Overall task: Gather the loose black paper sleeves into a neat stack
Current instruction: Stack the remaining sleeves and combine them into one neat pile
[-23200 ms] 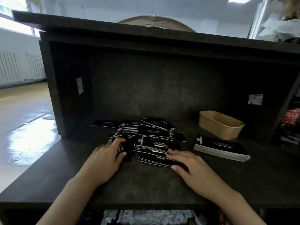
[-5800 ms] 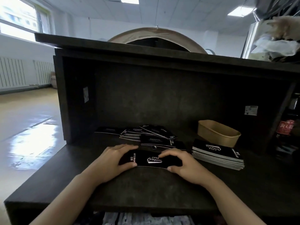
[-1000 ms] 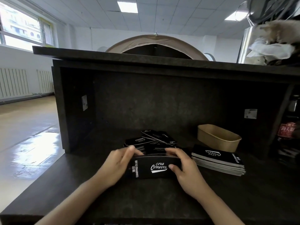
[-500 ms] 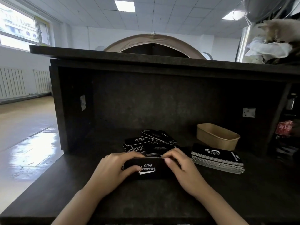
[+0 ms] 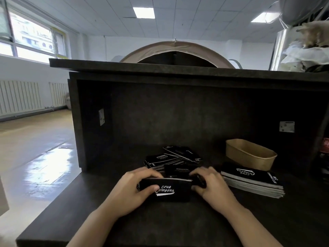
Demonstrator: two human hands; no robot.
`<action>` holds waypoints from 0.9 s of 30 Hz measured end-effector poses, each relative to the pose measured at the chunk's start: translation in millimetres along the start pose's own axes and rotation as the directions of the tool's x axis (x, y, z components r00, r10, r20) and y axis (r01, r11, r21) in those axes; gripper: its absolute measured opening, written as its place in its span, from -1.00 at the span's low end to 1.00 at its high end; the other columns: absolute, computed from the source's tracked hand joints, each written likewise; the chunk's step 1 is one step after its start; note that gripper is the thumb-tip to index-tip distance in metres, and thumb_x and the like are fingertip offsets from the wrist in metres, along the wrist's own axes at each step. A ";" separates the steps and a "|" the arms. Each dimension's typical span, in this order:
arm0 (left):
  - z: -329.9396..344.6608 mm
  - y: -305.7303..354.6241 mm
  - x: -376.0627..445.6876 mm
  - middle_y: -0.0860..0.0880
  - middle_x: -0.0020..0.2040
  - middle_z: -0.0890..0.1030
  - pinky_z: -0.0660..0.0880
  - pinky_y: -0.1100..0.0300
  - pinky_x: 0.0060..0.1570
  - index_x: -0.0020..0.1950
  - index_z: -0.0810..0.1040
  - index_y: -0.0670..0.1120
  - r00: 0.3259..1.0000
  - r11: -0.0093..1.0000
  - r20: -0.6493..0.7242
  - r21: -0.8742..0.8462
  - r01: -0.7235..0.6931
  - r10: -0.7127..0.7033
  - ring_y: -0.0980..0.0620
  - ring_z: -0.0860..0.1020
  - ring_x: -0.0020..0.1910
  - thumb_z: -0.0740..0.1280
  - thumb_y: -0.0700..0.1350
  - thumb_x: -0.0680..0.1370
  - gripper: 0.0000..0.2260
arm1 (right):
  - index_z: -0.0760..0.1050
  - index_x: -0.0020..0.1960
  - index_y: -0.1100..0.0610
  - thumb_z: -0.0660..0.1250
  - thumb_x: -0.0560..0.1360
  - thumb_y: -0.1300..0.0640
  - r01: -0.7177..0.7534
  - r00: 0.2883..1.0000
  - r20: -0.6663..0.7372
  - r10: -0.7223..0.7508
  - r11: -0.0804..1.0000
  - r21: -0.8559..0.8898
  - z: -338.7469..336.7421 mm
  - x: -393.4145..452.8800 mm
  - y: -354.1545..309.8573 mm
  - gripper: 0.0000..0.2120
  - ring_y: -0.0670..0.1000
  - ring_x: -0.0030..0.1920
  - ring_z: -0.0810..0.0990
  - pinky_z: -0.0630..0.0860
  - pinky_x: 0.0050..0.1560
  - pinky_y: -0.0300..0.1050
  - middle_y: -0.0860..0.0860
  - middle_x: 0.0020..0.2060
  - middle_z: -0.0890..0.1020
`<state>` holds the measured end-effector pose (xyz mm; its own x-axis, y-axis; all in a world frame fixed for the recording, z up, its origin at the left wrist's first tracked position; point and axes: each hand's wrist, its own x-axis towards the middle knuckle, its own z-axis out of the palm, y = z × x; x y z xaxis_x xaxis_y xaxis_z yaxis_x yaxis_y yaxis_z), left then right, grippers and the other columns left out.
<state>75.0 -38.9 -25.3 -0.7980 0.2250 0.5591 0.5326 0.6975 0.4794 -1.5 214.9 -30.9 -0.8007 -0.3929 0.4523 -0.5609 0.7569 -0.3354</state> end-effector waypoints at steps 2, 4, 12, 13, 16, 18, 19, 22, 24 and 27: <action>-0.1 0.8 -0.7 0.18 0.01 0.63 0.54 0.10 0.06 0.09 0.59 0.18 1.000 1.000 0.003 -0.005 -0.005 0.005 0.18 0.60 0.06 0.41 -0.03 0.51 -0.82 | 0.38 0.35 -0.10 0.35 0.50 -0.06 0.004 1.000 0.024 -0.002 0.997 -0.083 0.7 -0.2 3.1 -0.57 -0.12 0.25 0.41 0.31 0.29 -0.17 -0.17 0.23 0.49; -0.2 1.1 -1.6 0.19 0.02 0.62 0.54 0.12 0.06 0.10 0.59 0.17 1.000 1.000 0.003 -0.003 -0.005 0.005 0.19 0.59 0.07 0.40 -0.04 0.52 -0.82 | 0.28 0.44 -0.08 0.25 0.55 -0.08 -0.016 0.995 0.095 0.029 0.991 -0.131 3.7 -0.9 0.6 -0.52 -0.08 0.37 0.34 0.22 0.36 -0.13 -0.13 0.36 0.42; 1.0 4.5 -2.4 0.21 -0.02 0.60 0.54 0.18 0.00 0.04 0.57 0.16 1.000 0.999 0.001 0.034 -0.022 0.022 0.19 0.59 0.03 0.44 0.02 0.45 -0.81 | 0.41 0.26 -0.15 0.44 0.43 0.03 -0.143 0.985 0.104 0.135 0.988 0.066 3.8 2.2 -2.4 -0.56 -0.09 0.18 0.37 0.30 0.24 -0.17 -0.13 0.05 0.37; 1.4 4.4 -2.4 0.21 -0.02 0.59 0.54 0.20 0.00 0.03 0.56 0.16 1.000 0.999 -0.005 0.043 -0.019 0.019 0.19 0.58 0.02 0.45 0.02 0.44 -0.80 | 0.46 0.20 -0.14 0.46 0.42 0.10 -0.150 0.988 0.066 0.141 0.976 0.158 2.9 2.5 -2.7 -0.59 -0.09 0.15 0.42 0.35 0.18 -0.26 -0.11 0.03 0.39; 3.5 4.7 -1.7 0.20 0.03 0.55 0.50 0.31 0.03 0.01 0.54 0.13 1.000 1.000 -0.022 0.020 -0.006 0.007 0.18 0.55 0.08 0.49 -0.04 0.42 -0.76 | 0.58 -0.02 -0.14 0.39 0.48 0.28 -0.101 0.987 -0.077 0.144 0.910 0.402 -1.5 2.4 -2.7 -0.70 -0.17 0.01 0.51 0.35 0.00 -0.43 -0.07 -0.04 0.51; 5.8 5.7 -0.5 0.24 0.15 0.49 0.44 0.38 0.15 0.06 0.51 0.12 1.000 1.000 -0.028 -0.013 0.002 -0.002 0.23 0.48 0.23 0.51 -0.09 0.40 -0.70 | 0.63 -0.11 -0.12 0.32 0.53 0.29 -0.064 0.987 -0.096 0.131 0.859 0.508 -5.2 1.0 -5.8 -0.70 -0.20 0.01 0.54 0.37 0.05 -0.33 -0.09 -0.07 0.58; 7.1 6.3 -0.1 0.28 0.23 0.44 0.39 0.41 0.22 0.11 0.48 0.13 1.000 1.000 -0.027 -0.025 0.013 -0.014 0.27 0.42 0.30 0.51 -0.09 0.40 -0.64 | 0.63 -0.13 -0.08 0.28 0.56 0.28 -0.068 0.990 -0.066 0.122 0.839 0.540 -6.7 0.0 -9.4 -0.71 -0.22 0.01 0.55 0.38 0.05 -0.31 -0.10 -0.09 0.60; 9.6 7.0 0.2 0.32 0.36 0.34 0.30 0.44 0.32 0.29 0.38 0.17 0.999 0.998 -0.019 -0.035 0.044 -0.044 0.38 0.31 0.36 0.52 -0.06 0.40 -0.46 | 0.61 -0.10 0.01 0.15 0.63 0.18 -0.112 0.994 0.078 0.081 0.749 0.653 -8.1 -3.4 -22.0 -0.72 -0.17 -0.03 0.60 0.42 -0.02 -0.26 -0.05 -0.11 0.65; 9.5 6.7 0.6 0.28 0.27 0.47 0.39 0.40 0.27 0.29 0.43 0.16 0.999 0.998 -0.010 -0.042 0.051 -0.052 0.35 0.43 0.28 0.52 -0.08 0.40 -0.48 | 0.60 -0.05 -0.01 0.10 0.64 0.01 -0.144 0.987 0.153 0.044 0.654 0.743 -4.9 -5.4 -25.6 -0.69 -0.02 0.00 0.64 0.50 0.01 -0.12 0.02 -0.09 0.67; 8.2 9.4 0.8 0.26 0.05 0.62 0.50 0.32 0.10 0.13 0.57 0.14 0.999 0.998 0.009 -0.034 0.046 -0.046 0.29 0.57 0.09 0.51 -0.09 0.42 -0.67 | 0.61 -0.04 -0.03 0.07 0.58 -0.14 -0.137 0.990 0.129 0.057 0.610 0.780 -1.8 -3.8 -25.3 -0.64 0.05 0.03 0.64 0.54 0.10 0.01 0.07 -0.07 0.67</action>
<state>77.0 -26.6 -25.9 -0.8240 0.1985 0.5307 0.5045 0.6835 0.5276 16.1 198.3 -22.7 -0.8520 -0.4130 0.3217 -0.3968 0.1086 -0.9114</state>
